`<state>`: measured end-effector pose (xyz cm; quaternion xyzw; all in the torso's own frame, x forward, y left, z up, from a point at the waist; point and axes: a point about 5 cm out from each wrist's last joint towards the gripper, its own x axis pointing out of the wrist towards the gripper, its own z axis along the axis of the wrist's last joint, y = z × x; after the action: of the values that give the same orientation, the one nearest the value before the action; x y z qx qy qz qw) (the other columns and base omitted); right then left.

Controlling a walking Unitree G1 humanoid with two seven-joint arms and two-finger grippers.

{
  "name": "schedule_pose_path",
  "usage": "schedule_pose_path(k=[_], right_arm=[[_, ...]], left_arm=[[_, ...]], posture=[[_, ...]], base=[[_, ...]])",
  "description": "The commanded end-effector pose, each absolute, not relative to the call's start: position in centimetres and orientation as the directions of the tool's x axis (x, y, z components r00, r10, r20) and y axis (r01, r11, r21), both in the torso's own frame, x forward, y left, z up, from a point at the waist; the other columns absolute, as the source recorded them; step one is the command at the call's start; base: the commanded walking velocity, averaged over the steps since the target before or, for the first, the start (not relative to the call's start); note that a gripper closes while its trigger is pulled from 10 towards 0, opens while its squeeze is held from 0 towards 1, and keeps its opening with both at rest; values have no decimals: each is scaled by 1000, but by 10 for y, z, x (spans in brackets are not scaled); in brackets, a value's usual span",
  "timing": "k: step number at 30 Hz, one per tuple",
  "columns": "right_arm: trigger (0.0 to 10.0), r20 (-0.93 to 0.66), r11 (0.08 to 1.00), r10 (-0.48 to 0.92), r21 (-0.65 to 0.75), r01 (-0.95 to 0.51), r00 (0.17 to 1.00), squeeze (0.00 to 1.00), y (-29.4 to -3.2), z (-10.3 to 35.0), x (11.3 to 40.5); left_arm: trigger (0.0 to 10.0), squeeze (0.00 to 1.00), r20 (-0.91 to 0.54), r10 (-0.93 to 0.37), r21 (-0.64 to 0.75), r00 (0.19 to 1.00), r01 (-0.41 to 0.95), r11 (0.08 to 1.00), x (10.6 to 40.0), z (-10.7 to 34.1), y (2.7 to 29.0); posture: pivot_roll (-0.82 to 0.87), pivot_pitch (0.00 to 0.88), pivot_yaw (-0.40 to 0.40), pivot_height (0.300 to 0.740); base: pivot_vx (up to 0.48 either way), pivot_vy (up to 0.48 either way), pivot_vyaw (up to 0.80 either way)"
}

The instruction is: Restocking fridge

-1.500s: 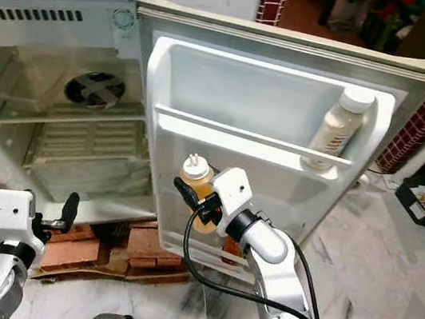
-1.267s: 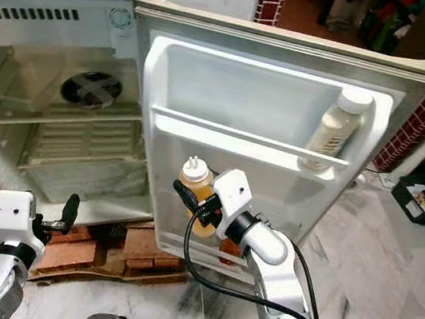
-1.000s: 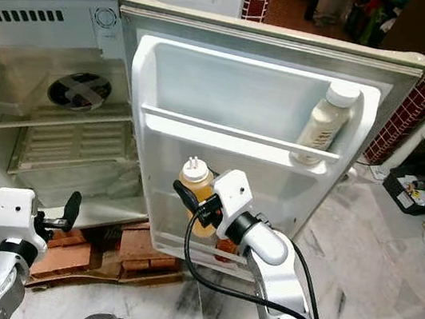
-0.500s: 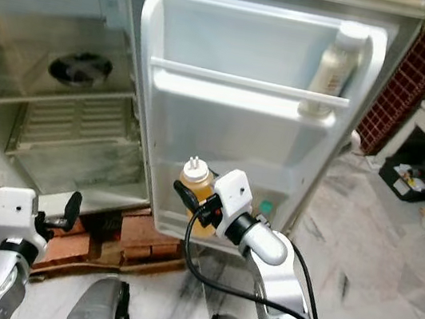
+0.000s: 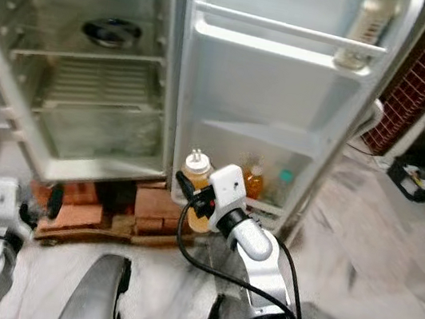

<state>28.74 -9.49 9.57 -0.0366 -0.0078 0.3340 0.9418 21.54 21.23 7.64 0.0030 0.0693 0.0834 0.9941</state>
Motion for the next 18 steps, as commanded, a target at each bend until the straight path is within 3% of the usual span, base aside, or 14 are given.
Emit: schedule_pose_path(k=[1,18], right_arm=[[10000,-10,769,638,-50,-638,770,0,-97,96,288],[10000,86,756,655,-77,-651,751,0,-92,114,297]], left_arm=[[10000,0,-182,161,6,970,-162,987,208,67,211],[10000,0,-142,140,-2,980,-142,990,214,71,209]], posture=[[37,54,5,631],[36,56,-3,631]], base=[[0,0,0],[0,0,0]])
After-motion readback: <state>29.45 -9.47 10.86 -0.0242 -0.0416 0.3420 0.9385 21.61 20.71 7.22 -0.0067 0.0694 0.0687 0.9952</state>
